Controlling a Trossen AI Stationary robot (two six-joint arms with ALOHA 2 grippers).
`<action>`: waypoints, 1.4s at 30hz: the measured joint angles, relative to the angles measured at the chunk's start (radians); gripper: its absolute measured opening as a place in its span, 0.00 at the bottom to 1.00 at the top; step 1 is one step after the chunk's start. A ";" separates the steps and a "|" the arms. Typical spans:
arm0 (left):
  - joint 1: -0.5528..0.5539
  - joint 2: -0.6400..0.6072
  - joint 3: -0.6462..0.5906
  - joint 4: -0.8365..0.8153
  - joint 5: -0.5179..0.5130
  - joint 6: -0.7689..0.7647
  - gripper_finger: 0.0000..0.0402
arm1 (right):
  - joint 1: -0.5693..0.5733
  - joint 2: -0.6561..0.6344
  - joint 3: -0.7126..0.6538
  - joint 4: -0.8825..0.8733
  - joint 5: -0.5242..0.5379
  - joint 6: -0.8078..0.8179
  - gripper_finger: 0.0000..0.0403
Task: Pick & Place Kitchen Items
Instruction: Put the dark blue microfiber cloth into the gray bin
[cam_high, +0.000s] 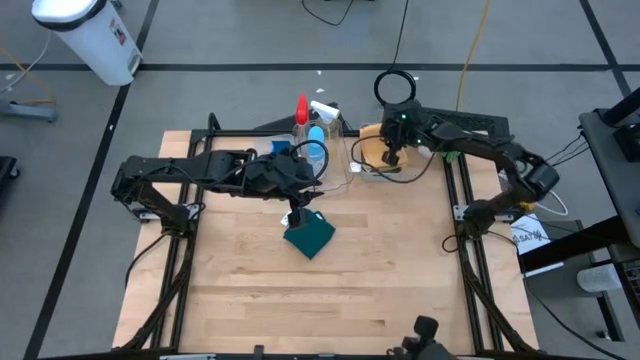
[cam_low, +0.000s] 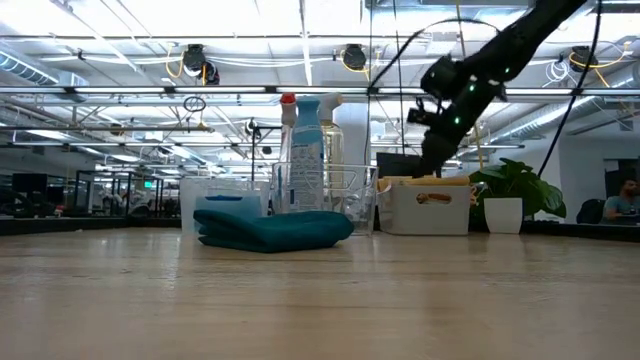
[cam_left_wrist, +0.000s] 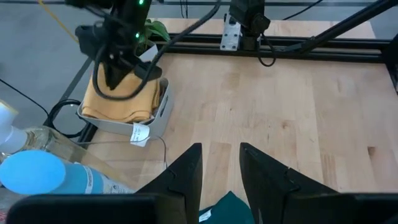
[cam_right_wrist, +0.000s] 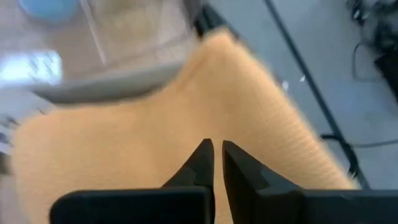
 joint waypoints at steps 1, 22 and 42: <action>0.000 0.000 0.000 0.000 0.000 0.000 0.28 | 0.008 -0.022 0.000 -0.001 0.001 0.004 0.03; -0.058 0.006 -0.548 0.296 0.008 -0.161 0.28 | 0.499 -0.443 0.000 -0.074 -0.004 0.208 0.02; -0.056 0.126 -0.893 0.594 0.176 0.029 0.28 | 0.636 -0.443 -0.184 0.140 -0.001 0.198 0.01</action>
